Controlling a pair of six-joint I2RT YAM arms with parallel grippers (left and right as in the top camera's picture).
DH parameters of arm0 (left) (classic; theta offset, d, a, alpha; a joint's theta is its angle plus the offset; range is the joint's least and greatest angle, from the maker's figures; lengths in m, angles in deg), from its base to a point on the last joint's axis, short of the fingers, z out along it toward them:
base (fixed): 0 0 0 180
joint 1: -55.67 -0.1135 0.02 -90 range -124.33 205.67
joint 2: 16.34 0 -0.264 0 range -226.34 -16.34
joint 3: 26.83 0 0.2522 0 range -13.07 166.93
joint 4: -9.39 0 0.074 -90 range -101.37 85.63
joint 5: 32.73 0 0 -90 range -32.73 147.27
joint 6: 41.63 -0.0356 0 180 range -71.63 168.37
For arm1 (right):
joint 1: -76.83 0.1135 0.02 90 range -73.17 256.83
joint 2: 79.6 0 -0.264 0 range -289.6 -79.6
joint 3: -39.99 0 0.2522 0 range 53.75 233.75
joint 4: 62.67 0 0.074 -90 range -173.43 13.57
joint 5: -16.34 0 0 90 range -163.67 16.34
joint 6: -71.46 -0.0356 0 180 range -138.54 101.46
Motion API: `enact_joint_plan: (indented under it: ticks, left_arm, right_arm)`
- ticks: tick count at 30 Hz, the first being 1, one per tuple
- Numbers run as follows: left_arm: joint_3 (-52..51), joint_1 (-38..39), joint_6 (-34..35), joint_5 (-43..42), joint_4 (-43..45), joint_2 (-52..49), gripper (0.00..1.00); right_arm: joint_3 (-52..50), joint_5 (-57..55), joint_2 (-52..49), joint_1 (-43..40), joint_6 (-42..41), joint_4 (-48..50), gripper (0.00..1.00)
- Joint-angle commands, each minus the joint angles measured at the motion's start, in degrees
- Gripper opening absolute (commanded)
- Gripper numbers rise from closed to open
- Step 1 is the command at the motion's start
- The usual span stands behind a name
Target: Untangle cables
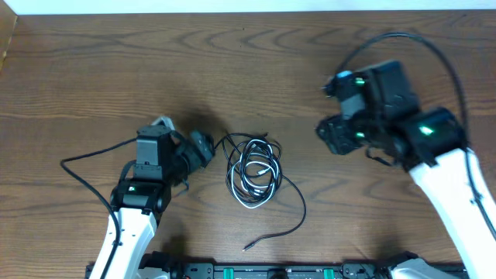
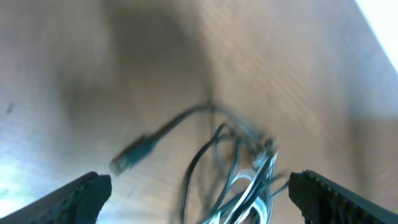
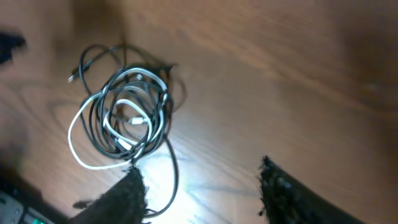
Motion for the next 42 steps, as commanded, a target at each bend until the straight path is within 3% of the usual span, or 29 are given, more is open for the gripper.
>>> enact_joint_plan:
  ticks: [1,5,11,17,21,27,29,32,37,39,40,42]
  left_arm:
    - [0.4,2.1,-10.3,-4.5,-3.5,-0.4,0.98]
    - [0.4,8.1,-18.9,-3.5,-3.5,-1.2,0.98]
    - [0.4,18.6,-20.2,14.1,1.5,-5.0,0.98]
    - [0.4,24.3,-20.9,17.4,8.6,-15.1,0.94]
    - [0.8,24.9,-20.0,17.6,13.7,-21.3,0.62]
    - [1.2,24.9,-17.4,17.6,19.8,-23.1,0.35]
    - [1.2,24.9,-13.8,17.6,23.1,-23.1,0.2]
    - [1.2,24.9,-4.3,17.6,28.6,-23.1,0.08]
    - [1.2,24.9,17.4,18.5,36.2,-23.1,0.08]
    - [1.2,24.9,21.4,18.7,37.4,-23.1,0.14]
    - [1.2,24.9,21.9,18.6,37.9,-23.1,0.22]
    - [1.2,24.8,21.7,19.1,38.1,-23.1,0.58]
  right_arm:
    - [0.1,-0.5,2.8,-2.0,-0.8,0.1,0.63]
    - [0.1,-0.5,4.4,-2.7,-1.8,2.4,0.68]
    - [0.1,-0.5,4.3,-2.7,-5.4,3.4,0.71]
    - [0.1,-0.5,4.3,-2.7,-5.7,3.2,0.72]
    - [0.1,-0.5,4.3,-2.7,-5.7,2.8,0.72]
    - [0.1,-0.5,4.3,-2.7,-5.7,2.5,0.71]
    - [0.1,-0.5,4.3,-2.7,-5.7,2.3,0.71]
    - [0.1,-0.5,4.3,-2.7,-5.7,1.6,0.71]
    - [0.1,-0.5,4.3,-2.7,-5.7,0.2,0.72]
    - [0.1,-0.5,4.3,-2.7,-5.7,-0.3,0.73]
    - [0.1,-0.4,4.3,-2.6,-5.7,-0.5,0.73]
    - [0.0,-0.3,4.3,-2.6,-5.7,-0.9,0.76]
